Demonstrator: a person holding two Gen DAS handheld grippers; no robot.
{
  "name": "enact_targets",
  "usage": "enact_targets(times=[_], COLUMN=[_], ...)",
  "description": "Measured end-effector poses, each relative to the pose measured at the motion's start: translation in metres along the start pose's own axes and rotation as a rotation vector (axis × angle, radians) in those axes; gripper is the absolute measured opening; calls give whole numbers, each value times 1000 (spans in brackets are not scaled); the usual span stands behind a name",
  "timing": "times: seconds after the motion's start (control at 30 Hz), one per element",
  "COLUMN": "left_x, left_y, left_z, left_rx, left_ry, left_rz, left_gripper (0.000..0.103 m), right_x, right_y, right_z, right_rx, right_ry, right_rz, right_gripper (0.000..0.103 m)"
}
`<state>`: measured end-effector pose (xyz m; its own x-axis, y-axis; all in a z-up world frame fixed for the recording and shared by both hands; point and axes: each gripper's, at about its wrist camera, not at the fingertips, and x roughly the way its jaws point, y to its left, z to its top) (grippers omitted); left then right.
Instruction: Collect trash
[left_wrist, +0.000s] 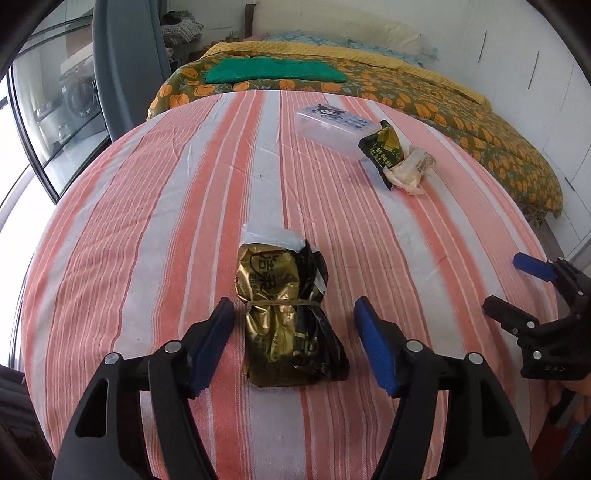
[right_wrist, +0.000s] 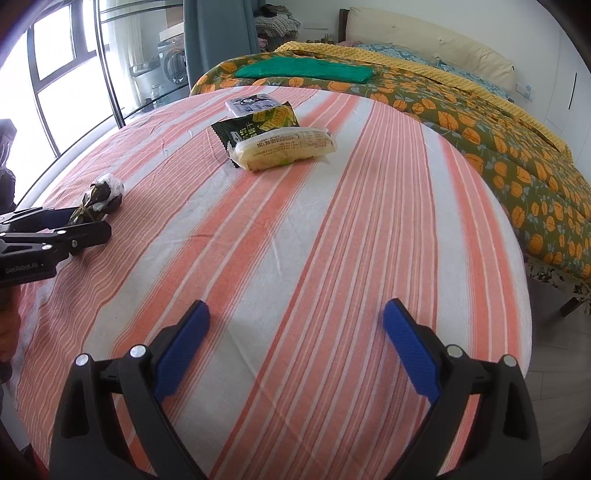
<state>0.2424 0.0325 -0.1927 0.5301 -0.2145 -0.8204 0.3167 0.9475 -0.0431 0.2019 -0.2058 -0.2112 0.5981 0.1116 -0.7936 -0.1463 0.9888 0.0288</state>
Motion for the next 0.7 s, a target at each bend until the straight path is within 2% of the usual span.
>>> enact_targets(times=[0.17, 0.4, 0.5, 0.6, 0.67, 0.7], left_x=[3, 9, 9, 9, 9, 9], left_y=[-3, -3, -1, 0, 0, 1], left_z=[-3, -2, -2, -3, -3, -3], left_rx=[31, 25, 18, 17, 17, 17], left_ry=[-17, 8, 9, 9, 9, 9], left_rz=[37, 56, 53, 52, 52, 52], left_gripper=[79, 97, 97, 97, 97, 97], right_x=[1, 5, 7, 13, 23, 27], right_y=[-2, -4, -12, -18, -20, -20], right_z=[0, 8, 25, 52, 72, 81], right_rx=[9, 7, 97, 237, 326, 351], right_ry=[4, 43, 38, 25, 17, 9], right_rz=[7, 29, 75, 125, 128, 123], right_gripper=[93, 96, 96, 85, 72, 69])
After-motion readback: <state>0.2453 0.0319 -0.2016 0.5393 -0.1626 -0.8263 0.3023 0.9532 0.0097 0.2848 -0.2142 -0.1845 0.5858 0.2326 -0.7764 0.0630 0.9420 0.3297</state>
